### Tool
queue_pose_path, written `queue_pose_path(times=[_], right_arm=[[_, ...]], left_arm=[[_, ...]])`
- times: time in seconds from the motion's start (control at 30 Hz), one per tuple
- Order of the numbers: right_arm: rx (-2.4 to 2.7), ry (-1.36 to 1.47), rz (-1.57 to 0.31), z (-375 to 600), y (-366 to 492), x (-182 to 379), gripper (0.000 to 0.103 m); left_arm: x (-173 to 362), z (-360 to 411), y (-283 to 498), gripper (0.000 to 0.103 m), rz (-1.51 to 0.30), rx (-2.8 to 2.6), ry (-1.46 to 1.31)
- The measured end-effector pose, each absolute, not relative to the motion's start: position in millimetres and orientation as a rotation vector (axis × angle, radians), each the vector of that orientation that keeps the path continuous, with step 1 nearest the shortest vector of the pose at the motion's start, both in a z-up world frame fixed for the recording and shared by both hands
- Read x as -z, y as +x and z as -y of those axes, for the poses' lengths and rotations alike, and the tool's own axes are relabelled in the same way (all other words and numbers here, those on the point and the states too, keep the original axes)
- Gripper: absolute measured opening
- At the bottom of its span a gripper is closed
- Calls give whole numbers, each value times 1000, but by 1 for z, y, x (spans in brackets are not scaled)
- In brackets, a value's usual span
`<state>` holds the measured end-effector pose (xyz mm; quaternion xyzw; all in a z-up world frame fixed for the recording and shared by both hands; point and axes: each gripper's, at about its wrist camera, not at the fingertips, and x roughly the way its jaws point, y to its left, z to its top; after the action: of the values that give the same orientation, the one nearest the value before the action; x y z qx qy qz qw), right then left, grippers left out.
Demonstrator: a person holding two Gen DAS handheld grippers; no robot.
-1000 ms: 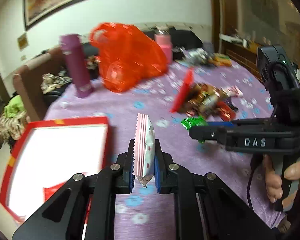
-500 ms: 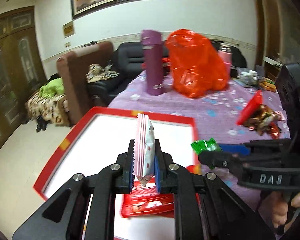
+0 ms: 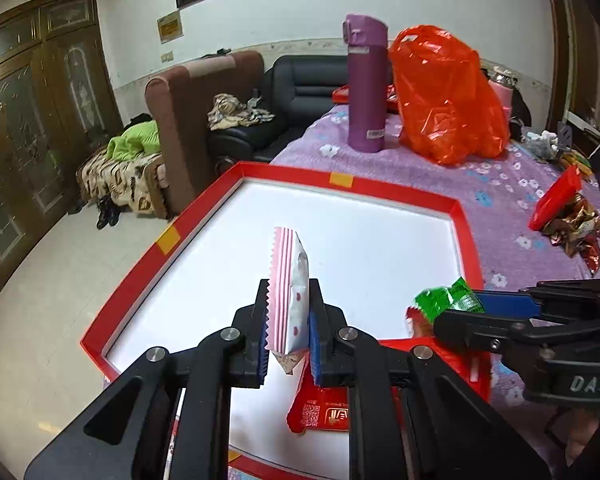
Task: Organize snacks
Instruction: 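Carry the white packet and green candy into the tray and open both tools, then grasp the brown chocolate bag with the left tool while the right tool grasps a red candy packet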
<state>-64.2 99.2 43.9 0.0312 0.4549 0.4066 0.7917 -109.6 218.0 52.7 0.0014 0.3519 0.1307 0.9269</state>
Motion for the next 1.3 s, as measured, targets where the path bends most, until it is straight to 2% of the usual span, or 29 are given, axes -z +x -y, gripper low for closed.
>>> queue_pose_path(times=[0.13,0.2,0.27,0.33,0.47,0.67,0.73,0.87,1.0,1.2,1.3], right_arm=[[-908,69,-968,-101,-70,-46,40],[-919,83,-949,-95,-72,-50,43],[-914,108,-924,-85,-71,-56,46],[-895,133,-904,-70,-68,-61,50],[-808,174,-845,-23,-58,-76,52],[-621,279,-739,82,-46,-100,64],[-557,305,-713,115,-44,-104,66],[-429,447,-699,191,-38,-103,67],[-326,619,-751,245,-20,-91,67],[-277,683,-856,252,44,-68,67],[-275,624,-880,229,68,-58,67]], left_arm=[[-45,-222,-108,18,-763,-313,-2],[-43,-224,-105,27,-782,-340,-6],[-44,-227,-106,49,-780,-356,-18],[-48,-230,-108,63,-761,-383,-15],[-56,-231,-113,73,-714,-446,27],[-67,-207,-107,75,-702,-402,80],[-73,-187,-103,75,-691,-352,123],[-83,-142,-92,83,-666,-237,209],[-92,-97,-74,83,-676,-99,254],[-108,-57,-61,83,-675,-21,278],[-110,-54,-64,83,-673,-21,267]])
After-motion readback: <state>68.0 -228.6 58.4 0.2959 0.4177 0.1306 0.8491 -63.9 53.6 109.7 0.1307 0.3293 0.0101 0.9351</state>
